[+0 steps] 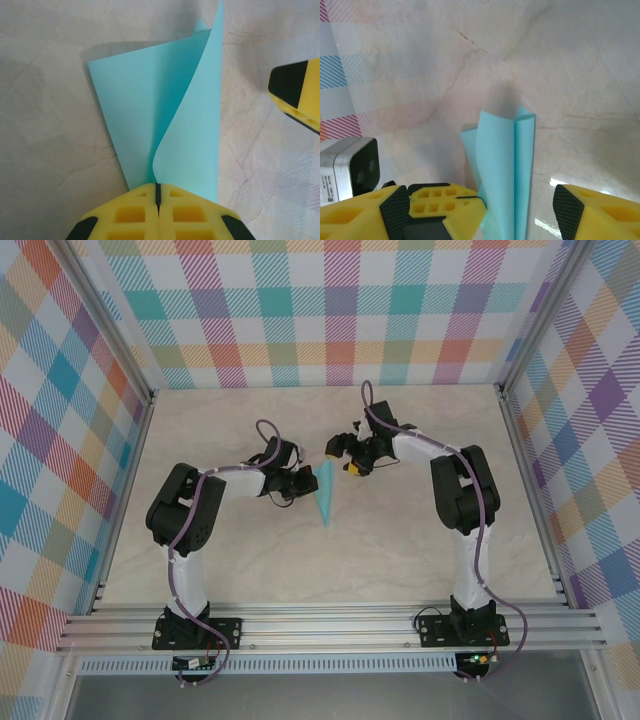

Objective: Fold a paper plane with a square sheet of paper (fold left side to right side)
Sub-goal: Fold the wing for the fifth time at the center of the table.

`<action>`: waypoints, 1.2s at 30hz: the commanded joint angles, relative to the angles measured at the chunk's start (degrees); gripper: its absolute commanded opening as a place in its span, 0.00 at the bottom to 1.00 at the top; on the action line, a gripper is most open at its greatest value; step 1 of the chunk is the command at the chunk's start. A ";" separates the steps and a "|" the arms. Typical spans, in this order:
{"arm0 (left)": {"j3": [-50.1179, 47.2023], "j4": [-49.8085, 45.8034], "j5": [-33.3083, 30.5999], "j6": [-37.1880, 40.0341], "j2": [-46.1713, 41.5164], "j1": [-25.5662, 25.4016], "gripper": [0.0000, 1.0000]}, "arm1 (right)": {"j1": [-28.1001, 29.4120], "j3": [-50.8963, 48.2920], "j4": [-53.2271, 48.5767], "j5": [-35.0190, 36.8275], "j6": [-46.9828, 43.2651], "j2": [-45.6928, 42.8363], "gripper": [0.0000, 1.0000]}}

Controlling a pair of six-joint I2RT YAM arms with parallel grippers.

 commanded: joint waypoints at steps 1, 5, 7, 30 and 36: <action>1.27 -0.27 -0.12 0.34 0.32 1.22 0.00 | 0.63 4.16 -4.49 -1.26 0.82 2.93 0.81; 1.23 -0.23 0.05 0.31 0.50 1.23 0.00 | 1.39 7.49 -6.73 -1.01 0.40 5.36 0.82; 1.25 -0.16 0.14 0.27 0.57 1.22 0.00 | 1.68 8.72 -7.39 -1.05 0.36 6.28 0.82; 1.53 0.16 0.80 0.25 0.68 1.26 0.00 | 4.06 16.55 -13.80 0.61 -2.02 11.86 0.81; 1.84 -0.21 0.68 0.68 0.58 1.22 0.00 | 4.15 16.65 -15.09 0.93 -2.61 12.79 0.81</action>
